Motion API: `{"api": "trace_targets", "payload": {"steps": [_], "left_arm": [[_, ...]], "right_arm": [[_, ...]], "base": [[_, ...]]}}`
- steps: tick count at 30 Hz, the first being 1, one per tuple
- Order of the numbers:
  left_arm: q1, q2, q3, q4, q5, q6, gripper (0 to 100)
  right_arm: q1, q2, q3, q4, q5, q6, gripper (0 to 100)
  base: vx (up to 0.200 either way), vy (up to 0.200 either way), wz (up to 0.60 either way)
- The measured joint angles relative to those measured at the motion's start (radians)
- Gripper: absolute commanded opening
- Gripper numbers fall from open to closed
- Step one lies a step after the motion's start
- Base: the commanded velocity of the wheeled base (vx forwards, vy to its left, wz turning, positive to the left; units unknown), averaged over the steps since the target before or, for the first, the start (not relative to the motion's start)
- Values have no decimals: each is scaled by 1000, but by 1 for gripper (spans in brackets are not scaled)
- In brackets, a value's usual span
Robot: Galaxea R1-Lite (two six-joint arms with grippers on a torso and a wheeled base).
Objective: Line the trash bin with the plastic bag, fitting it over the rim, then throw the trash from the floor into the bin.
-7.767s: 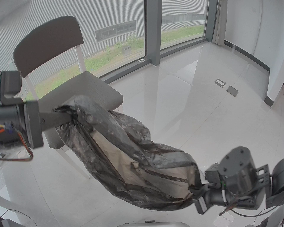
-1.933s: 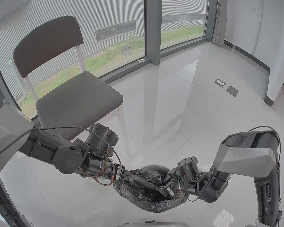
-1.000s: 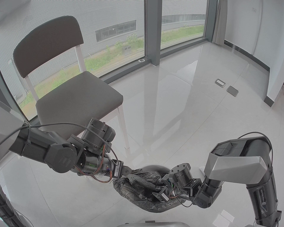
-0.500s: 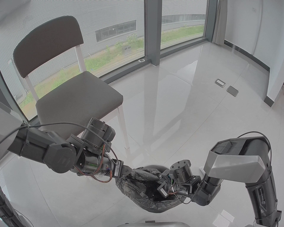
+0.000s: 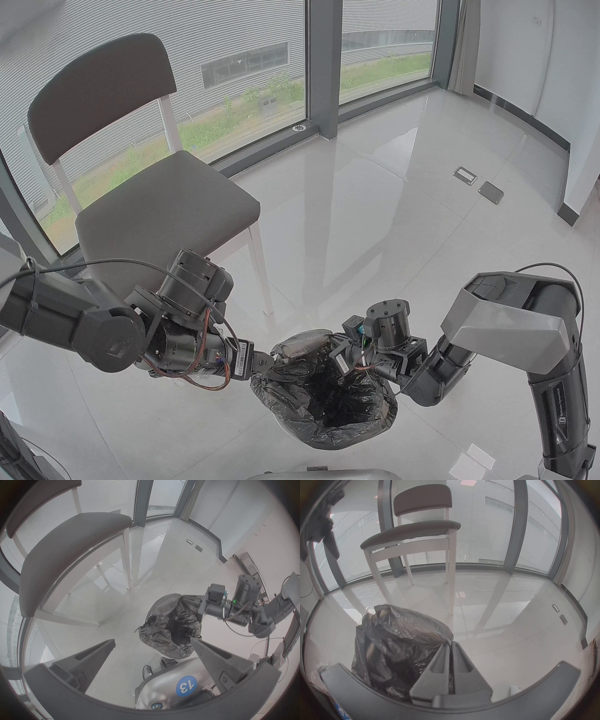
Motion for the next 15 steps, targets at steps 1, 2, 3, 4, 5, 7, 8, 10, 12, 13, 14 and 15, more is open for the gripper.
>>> {"api": "trace_targets", "payload": {"steps": [1,2,3,4,5,7,8,10,12,13,14,15], "left_arm": [[0,-2,1,0,0,0,100],[-2,-6,4,-1,1,0,100],[-4,-10,6,-1,1,-1,100],[-6,-13,8,0,3,-1,100],[-8,-16,8,0,6,-2,100],[-10,-20,10,-1,8,-3,100],[-12,-22,11,0,9,-3,100],[-15,-25,12,0,9,-4,100],[-18,-27,13,0,10,-6,100],[-22,-29,14,0,10,-12,100],[-24,-30,14,0,10,-17,100],[-29,-31,14,0,10,-23,100]], "right_arm": [[-3,0,-6,0,0,-4,0],[-7,0,-13,0,0,-6,0],[-12,1,-21,0,0,-8,0],[-17,1,-31,0,0,-8,0],[-21,3,-41,0,0,-10,0],[-26,7,-62,2,0,-11,0],[-29,10,-76,3,0,-11,0],[-36,17,-100,9,0,-11,0],[-40,26,-121,17,0,-11,0],[-42,33,-134,18,0,-11,0],[-43,36,-140,18,0,-12,0],[-44,41,-145,20,0,-13,0]], "base": [[0,0,0],[0,0,0],[0,0,0],[0,0,0],[0,0,0],[0,0,0],[0,0,0],[0,0,0],[0,0,0],[0,0,0],[0,0,0],[0,0,0]]}}
